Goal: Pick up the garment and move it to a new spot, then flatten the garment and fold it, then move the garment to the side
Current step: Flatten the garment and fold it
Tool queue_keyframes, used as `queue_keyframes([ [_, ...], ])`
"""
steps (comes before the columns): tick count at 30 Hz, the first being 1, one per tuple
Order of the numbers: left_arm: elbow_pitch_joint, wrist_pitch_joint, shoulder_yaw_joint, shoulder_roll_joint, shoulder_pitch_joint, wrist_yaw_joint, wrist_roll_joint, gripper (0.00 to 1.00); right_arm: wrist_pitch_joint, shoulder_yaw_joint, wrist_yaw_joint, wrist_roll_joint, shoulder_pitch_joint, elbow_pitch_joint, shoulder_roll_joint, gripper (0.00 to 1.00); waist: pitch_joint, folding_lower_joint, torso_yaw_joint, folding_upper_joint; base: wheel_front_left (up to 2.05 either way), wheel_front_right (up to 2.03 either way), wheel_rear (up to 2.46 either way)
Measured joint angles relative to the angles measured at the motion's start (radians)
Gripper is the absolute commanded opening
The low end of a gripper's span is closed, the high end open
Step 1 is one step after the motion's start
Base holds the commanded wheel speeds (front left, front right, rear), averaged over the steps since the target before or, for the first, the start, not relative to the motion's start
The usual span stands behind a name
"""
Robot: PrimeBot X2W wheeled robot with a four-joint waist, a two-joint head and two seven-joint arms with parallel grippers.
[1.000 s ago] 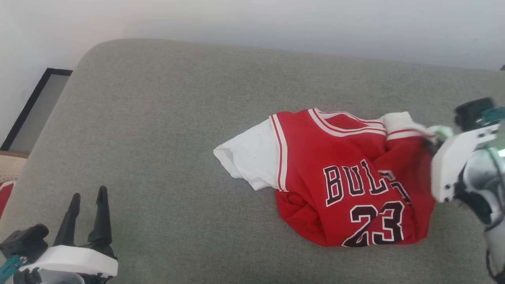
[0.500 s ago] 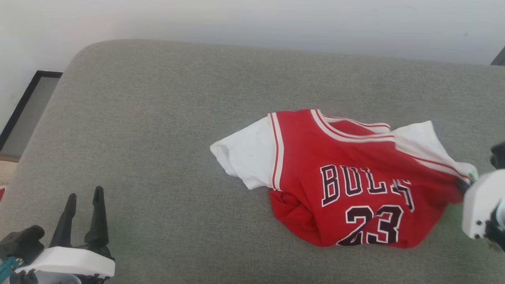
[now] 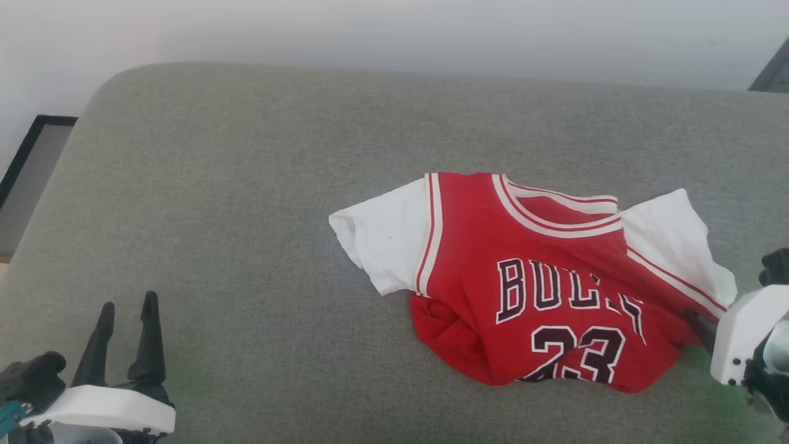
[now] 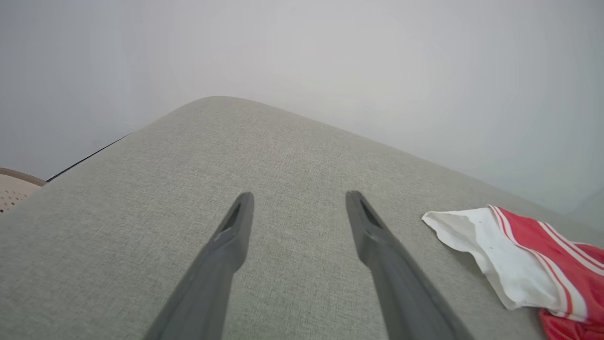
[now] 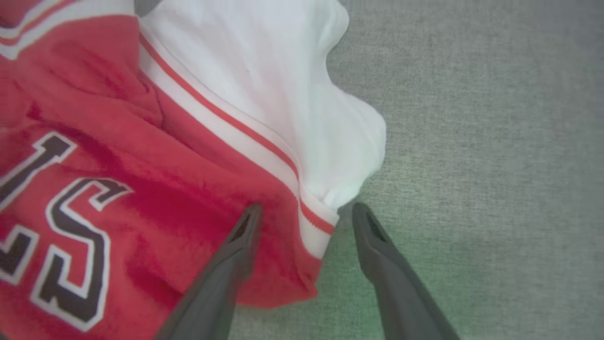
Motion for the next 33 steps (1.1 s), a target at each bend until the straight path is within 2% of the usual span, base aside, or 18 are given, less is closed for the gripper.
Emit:
queue_keyframes([
  [4, -0.004, 0.0, -0.001, 0.011, 0.004, 0.0, 0.015, 1.0, -0.003, 0.013, 0.0, 0.007, -0.02, 0.003, -0.005, 1.0, -0.01, -0.0001, -0.016, 0.0, 0.0, 0.0, 0.0],
  [15, -0.009, 0.0, -0.01, 0.035, 0.039, 0.0, 0.031, 1.0, -0.022, -0.01, 0.0, 0.013, -0.003, -0.187, 0.002, 1.0, -0.049, 0.0, -0.075, 0.0, 0.0, 0.0, 0.0],
  [18, -0.011, 0.0, -0.017, 0.039, 0.039, 0.0, 0.031, 1.0, -0.028, -0.021, 0.0, 0.008, -0.013, -0.201, 0.005, 1.0, -0.048, 0.0, -0.079, 0.0, 0.0, 0.0, 0.0],
  [24, -0.017, 0.0, -0.046, 0.038, 0.03, 0.0, 0.031, 1.0, -0.021, -0.027, 0.0, -0.003, -0.081, -0.141, 0.006, 1.0, -0.038, 0.0, -0.06, 0.0, 0.0, 0.0, 0.0],
  [33, -0.026, 0.0, -0.099, 0.034, -0.024, 0.0, 0.031, 1.0, -0.002, -0.017, 0.0, -0.003, -0.217, 0.04, -0.021, 1.0, 0.01, 0.0, 0.003, 0.0, 0.0, 0.0, 0.0],
])
